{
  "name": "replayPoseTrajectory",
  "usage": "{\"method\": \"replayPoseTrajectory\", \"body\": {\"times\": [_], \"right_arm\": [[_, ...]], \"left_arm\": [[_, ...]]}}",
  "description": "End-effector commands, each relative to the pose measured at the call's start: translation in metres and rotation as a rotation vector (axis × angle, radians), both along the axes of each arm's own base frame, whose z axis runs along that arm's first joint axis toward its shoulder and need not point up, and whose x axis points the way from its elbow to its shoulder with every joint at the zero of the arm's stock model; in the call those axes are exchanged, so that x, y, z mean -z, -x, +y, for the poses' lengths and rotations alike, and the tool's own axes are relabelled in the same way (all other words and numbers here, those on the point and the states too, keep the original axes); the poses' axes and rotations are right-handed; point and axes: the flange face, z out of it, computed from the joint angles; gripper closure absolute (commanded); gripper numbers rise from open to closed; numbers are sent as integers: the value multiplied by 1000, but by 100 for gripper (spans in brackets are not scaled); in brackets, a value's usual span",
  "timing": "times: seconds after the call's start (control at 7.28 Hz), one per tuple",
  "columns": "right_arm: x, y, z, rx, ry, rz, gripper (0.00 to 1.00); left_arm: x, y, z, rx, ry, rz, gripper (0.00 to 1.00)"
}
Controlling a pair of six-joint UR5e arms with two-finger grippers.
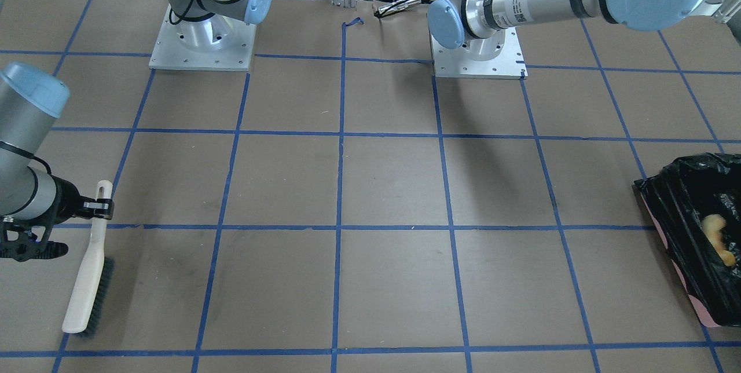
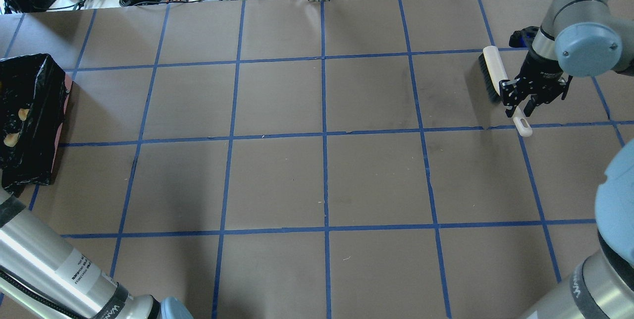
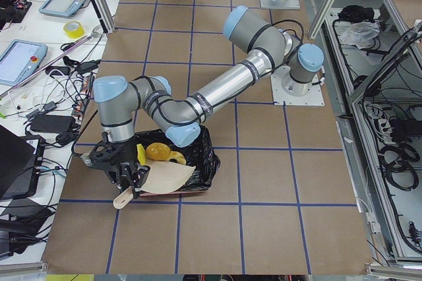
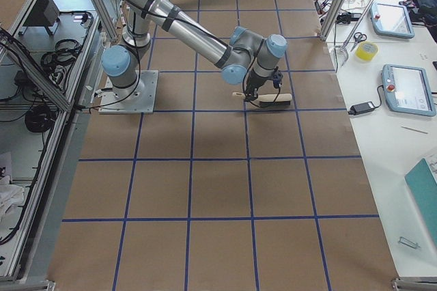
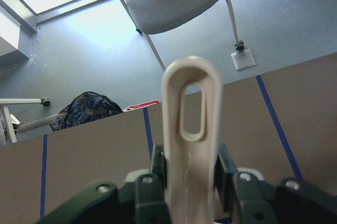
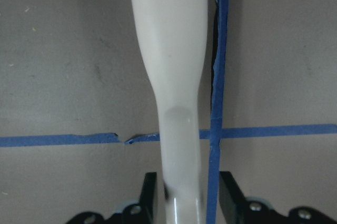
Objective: Sweep and dump trash into bin
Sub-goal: 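Tip the dustpan over the black bin with the left gripper to dump the items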
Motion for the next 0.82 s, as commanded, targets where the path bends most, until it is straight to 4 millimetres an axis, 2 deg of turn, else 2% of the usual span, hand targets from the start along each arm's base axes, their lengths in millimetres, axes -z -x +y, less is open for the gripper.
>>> {"method": "replayPoseTrajectory", "body": {"times": [0.0,0.14,0.27,0.41,0.55,0.69], "right_arm": [[-4,-1,-1,1,10,-7,11],[-9,-2,-1,1,17,-6,1],[-18,-2,0,0,26,-3,1],[-44,-6,8,-4,44,5,0],[-84,-12,17,-6,93,17,0],[-125,-17,25,-8,119,28,0]], "left_arm": [[7,11,6,112,42,-132,100],[35,14,9,139,73,-197,100],[39,18,13,168,80,-247,100],[21,19,15,171,88,-264,100],[3,22,16,174,56,-232,100],[-27,26,21,176,28,-204,100]]}}
